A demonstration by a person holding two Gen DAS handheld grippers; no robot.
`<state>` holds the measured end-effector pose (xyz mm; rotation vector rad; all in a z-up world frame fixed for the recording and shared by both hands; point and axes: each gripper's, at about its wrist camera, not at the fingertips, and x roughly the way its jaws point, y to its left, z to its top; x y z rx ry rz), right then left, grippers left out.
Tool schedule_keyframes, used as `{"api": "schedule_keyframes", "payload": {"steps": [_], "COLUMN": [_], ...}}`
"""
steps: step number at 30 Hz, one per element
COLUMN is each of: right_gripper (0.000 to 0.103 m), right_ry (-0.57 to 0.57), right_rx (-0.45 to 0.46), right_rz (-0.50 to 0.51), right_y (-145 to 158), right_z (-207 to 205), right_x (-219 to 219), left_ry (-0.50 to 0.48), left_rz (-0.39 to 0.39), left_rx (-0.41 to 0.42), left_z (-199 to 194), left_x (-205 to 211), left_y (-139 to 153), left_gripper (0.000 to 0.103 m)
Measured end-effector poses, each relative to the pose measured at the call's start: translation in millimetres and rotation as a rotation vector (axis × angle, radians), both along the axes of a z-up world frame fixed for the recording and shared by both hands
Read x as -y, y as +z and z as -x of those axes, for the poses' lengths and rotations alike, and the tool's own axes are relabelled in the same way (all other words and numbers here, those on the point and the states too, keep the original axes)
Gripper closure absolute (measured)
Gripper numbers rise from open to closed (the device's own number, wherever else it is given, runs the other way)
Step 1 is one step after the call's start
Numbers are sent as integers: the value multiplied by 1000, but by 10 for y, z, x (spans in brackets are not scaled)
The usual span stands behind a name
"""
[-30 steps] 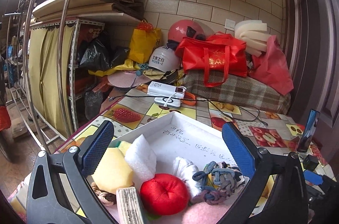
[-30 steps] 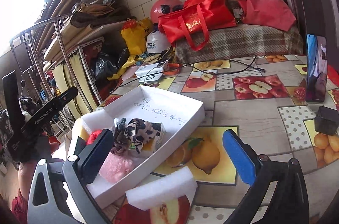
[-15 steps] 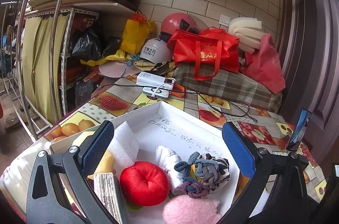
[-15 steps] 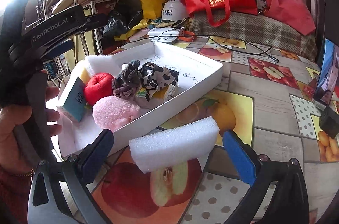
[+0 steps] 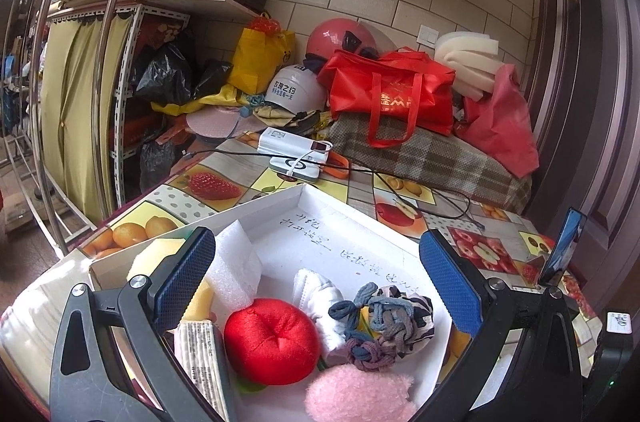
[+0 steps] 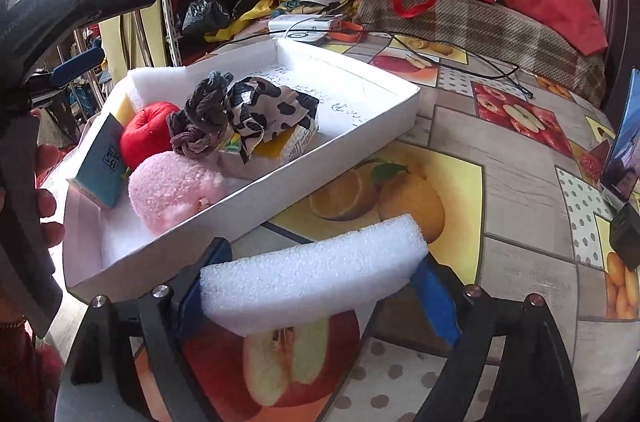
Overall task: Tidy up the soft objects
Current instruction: 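Carry the foam strip over the white box and open the right gripper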
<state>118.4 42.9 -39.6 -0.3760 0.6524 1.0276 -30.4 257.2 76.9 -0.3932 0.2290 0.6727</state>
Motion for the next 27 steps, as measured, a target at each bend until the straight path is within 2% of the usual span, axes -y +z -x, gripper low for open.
{"api": "schedule_keyframes", "payload": {"steps": [3, 6, 11, 14, 19, 23, 25, 27], "right_gripper": [16, 16, 15, 14, 15, 12, 0, 0], "right_ry": [-45, -75, -77, -65, -56, -23, -24, -20], "right_rx": [15, 10, -63, -122, -189, -139, -98, -83], "right_rz": [-57, -160, -308, -341, -378, -362, -361, -372], "right_y": [118, 325, 641, 702, 743, 729, 693, 666], "right_z": [-26, -59, -125, -178, -214, -118, -59, -37], "right_x": [125, 213, 127, -52, -477, -855, -915, -877], "left_ry": [11, 39, 176, 266, 307, 285, 276, 273], "left_rz": [0, -4, 34, 100, 198, 200, 193, 190], "left_rx": [-1, 7, 100, 167, 218, 203, 196, 191], "left_z": [2, 33, 329, 558, 697, 646, 636, 628], "left_x": [-8, -28, -213, -382, -547, -542, -530, -525], "left_y": [6, 19, 49, 8, -90, -90, -78, -68], "left_gripper": [0, 0, 0, 0, 0, 0, 0, 0]}}
